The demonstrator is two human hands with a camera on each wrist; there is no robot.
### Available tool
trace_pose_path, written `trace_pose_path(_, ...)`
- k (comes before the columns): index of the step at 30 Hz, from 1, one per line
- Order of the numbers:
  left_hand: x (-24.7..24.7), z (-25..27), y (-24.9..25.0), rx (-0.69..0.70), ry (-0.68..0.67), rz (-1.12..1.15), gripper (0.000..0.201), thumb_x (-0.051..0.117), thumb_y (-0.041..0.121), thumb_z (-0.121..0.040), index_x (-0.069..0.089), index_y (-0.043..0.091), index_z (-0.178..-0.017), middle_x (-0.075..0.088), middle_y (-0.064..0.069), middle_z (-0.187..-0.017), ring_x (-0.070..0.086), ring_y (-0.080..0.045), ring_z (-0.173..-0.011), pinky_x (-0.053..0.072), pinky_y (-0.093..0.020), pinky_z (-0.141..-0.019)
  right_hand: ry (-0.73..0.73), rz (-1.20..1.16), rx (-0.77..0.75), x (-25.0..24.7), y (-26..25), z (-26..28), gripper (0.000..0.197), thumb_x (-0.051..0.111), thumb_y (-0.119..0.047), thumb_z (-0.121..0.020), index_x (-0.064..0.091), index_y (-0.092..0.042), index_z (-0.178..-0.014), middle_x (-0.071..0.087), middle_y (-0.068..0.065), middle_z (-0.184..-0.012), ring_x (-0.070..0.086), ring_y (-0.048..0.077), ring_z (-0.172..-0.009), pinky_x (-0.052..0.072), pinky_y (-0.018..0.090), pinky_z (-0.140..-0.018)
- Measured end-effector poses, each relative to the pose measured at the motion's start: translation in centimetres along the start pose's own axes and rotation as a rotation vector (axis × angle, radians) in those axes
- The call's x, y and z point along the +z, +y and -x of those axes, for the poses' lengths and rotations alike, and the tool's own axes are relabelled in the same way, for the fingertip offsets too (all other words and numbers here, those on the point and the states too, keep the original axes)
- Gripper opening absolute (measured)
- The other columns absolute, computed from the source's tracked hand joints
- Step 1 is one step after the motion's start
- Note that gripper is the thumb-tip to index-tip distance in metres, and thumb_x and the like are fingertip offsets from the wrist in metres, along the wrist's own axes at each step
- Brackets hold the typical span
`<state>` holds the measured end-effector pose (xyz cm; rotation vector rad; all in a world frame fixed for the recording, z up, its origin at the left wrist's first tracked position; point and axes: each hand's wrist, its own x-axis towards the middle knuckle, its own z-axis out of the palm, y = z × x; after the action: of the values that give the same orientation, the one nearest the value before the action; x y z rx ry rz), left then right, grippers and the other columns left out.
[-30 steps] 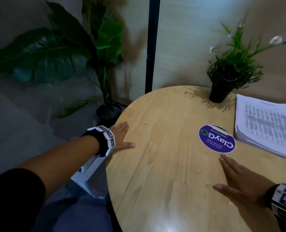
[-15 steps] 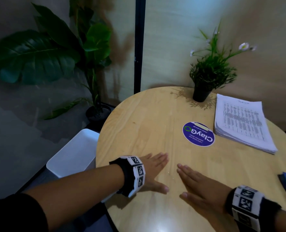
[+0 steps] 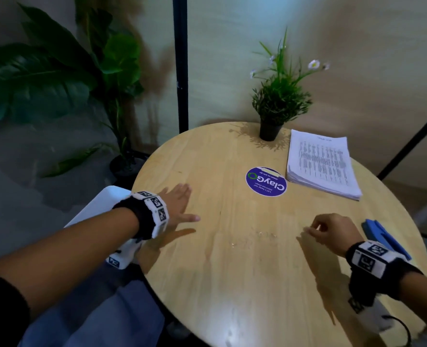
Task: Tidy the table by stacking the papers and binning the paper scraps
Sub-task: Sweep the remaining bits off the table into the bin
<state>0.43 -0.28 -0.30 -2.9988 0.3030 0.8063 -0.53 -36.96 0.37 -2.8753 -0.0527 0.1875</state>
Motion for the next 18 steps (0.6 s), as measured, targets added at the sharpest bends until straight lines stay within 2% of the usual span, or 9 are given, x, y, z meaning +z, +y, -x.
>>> trace_pose_path(2,1.1,0.3,-2.4,-0.115,-0.005,-0.009,0.098,0.032,0.067,-0.087,-0.013,0.007,-0.15,-0.016,-0.006,-0.159,-0.01,-0.021,-0.149,0.003,-0.042,-0.12,-0.034,0.122,0.025,0.4,0.6,0.7,0.018,0.049,-0.029,-0.095,0.064,-0.021,-0.1,0.066,0.006,-0.107,0.06,0.022,-0.094,0.043,0.027,-0.075)
trace_pose_path(5,3.3,0.5,-4.9,-0.23,-0.004,-0.041,0.106,0.032,0.077,-0.08,-0.009,0.008,-0.15,-0.013,-0.005,-0.16,-0.008,-0.021,-0.149,0.003,-0.044,-0.12,-0.082,0.292,-0.013,0.9,0.9,2.1,0.041,0.031,-0.027,-0.1,0.041,-0.017,-0.137,0.039,0.006,-0.144,0.043,0.02,-0.13,0.038,0.031,-0.105)
trace_pose_path(7,4.6,0.6,-5.2,-0.28,-0.001,-0.036,0.113,0.028,0.084,-0.074,-0.009,0.009,-0.15,-0.012,-0.004,-0.16,-0.009,-0.02,-0.149,-0.001,-0.045,-0.12,-0.069,0.485,-0.092,1.6,0.4,2.9,0.047,0.031,-0.029,-0.099,0.03,-0.015,-0.143,0.029,0.005,-0.151,0.03,0.02,-0.139,0.03,0.031,-0.113)
trace_pose_path(9,5.4,0.7,-4.2,-0.284,-0.001,-0.025,0.117,0.024,0.087,-0.07,-0.011,0.009,-0.15,-0.013,-0.004,-0.16,-0.01,-0.019,-0.149,-0.003,-0.046,-0.12,-0.167,0.625,-0.106,2.3,-0.4,3.5,0.058,0.034,-0.029,-0.097,0.016,-0.01,-0.149,0.015,0.009,-0.158,0.016,0.024,-0.146,0.022,0.035,-0.119)
trace_pose_path(12,5.9,0.6,-1.5,-0.253,0.026,0.0,0.119,0.025,0.088,-0.07,-0.015,0.008,-0.149,-0.017,-0.005,-0.159,-0.013,-0.019,-0.148,-0.005,-0.046,-0.12,-0.306,0.667,-0.039,3.7,-1.6,4.0,0.073,0.036,-0.029,-0.097,-0.009,-0.003,-0.149,-0.011,0.015,-0.159,-0.004,0.028,-0.148,0.011,0.039,-0.121)
trace_pose_path(14,5.8,0.4,0.3,-0.215,0.042,0.022,0.119,0.028,0.086,-0.071,-0.016,0.008,-0.149,-0.019,-0.005,-0.159,-0.014,-0.019,-0.148,-0.005,-0.046,-0.12,-0.298,0.649,-0.029,4.4,-2.9,4.3,0.085,0.043,-0.033,-0.093,-0.014,0.0,-0.147,-0.017,0.015,-0.158,-0.007,0.029,-0.148,0.008,0.039,-0.12)
trace_pose_path(16,5.8,0.3,2.1,-0.175,0.053,0.027,0.118,0.029,0.086,-0.071,-0.017,0.008,-0.149,-0.02,-0.004,-0.159,-0.015,-0.018,-0.148,-0.005,-0.045,-0.12,-0.24,0.544,-0.091,5.6,-4.6,4.2,0.076,0.035,-0.034,-0.093,0.0,0.006,-0.147,-0.003,0.016,-0.158,0.009,0.032,-0.147,0.02,0.042,-0.116)
trace_pose_path(17,5.9,0.3,3.0,-0.148,0.064,0.03,0.118,0.03,0.085,-0.072,-0.016,0.008,-0.149,-0.019,-0.004,-0.159,-0.015,-0.018,-0.148,-0.006,-0.045,-0.12,-0.226,0.555,-0.14,6.1,-5.1,3.7,0.064,0.024,-0.029,-0.093,0.023,0.012,-0.142,0.02,0.02,-0.154,0.033,0.035,-0.14,0.037,0.047,-0.106)
trace_pose_path(18,6.0,0.3,4.0,-0.115,0.077,0.041,0.118,0.031,0.085,-0.072,-0.016,0.008,-0.149,-0.019,-0.004,-0.159,-0.015,-0.018,-0.148,-0.007,-0.045,-0.12,-0.314,0.545,-0.13,6.5,-5.5,3.4,0.063,0.016,-0.021,-0.087,0.049,0.016,-0.126,0.047,0.023,-0.139,0.057,0.039,-0.12,0.05,0.051,-0.087)
